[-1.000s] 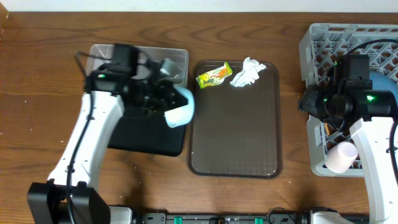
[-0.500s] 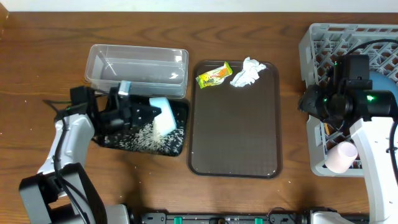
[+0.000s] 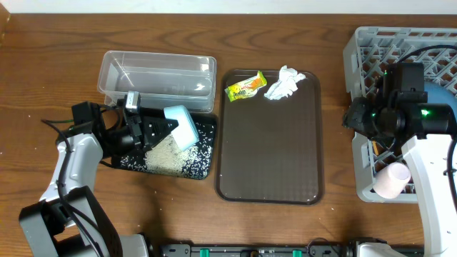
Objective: Sort waste into correct bins and load items into the dishwasher rack
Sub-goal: 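Tip the bowl with the left gripper to dump rice onto the black tray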
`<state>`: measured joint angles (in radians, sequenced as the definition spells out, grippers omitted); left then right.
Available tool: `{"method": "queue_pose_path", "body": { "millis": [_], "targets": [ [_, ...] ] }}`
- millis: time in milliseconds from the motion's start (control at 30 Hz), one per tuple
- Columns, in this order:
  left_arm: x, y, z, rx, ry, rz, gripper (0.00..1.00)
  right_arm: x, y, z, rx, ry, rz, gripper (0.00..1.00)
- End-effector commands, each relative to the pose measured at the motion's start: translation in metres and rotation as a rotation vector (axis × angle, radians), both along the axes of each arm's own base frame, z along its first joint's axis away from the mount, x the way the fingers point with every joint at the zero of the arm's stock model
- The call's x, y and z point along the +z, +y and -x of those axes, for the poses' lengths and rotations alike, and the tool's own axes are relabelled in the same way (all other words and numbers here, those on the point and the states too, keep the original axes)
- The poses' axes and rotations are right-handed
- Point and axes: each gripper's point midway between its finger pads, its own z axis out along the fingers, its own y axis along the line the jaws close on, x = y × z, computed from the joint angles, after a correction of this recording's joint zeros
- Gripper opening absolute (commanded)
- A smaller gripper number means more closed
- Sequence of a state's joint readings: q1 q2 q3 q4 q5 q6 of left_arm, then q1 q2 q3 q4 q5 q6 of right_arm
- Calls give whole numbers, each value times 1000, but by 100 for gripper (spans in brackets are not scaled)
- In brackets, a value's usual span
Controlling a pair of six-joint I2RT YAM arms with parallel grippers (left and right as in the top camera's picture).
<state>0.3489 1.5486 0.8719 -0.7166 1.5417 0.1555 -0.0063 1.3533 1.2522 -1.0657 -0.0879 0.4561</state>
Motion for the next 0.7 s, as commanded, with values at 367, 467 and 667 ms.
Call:
{"method": "queue_pose_path", "body": {
  "millis": [367, 467, 667],
  "targets": [
    [0, 1, 0, -4, -87, -35, 6, -4, -3, 1, -6, 13, 12, 54],
    [-15, 3, -1, 4, -32, -106, 6, -4, -3, 1, -6, 12, 12, 55],
    [-42, 11, -2, 38, 119, -225, 6, -4, -3, 1, -6, 14, 12, 55]
  ]
}}
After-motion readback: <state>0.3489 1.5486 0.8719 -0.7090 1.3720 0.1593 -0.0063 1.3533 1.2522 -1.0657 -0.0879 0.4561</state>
